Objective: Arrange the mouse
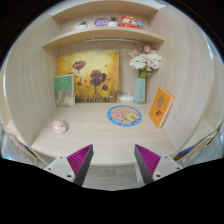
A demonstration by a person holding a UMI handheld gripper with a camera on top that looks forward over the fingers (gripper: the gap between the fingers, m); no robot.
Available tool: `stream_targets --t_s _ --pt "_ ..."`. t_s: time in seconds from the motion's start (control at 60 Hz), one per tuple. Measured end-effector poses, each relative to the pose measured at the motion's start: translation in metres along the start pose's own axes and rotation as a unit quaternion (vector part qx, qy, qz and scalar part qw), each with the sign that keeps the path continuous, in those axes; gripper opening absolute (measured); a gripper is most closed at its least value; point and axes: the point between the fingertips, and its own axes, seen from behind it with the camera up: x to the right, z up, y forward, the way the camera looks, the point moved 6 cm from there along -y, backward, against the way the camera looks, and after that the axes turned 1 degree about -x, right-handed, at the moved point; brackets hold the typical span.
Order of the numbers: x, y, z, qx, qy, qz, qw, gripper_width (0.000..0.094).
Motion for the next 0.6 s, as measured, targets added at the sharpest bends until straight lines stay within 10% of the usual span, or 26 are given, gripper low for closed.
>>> stream_targets --t_s 0.6 --pt "-0.239 0.135 -0.042 -0.124 -0.049 0.109 0.985 0.0857"
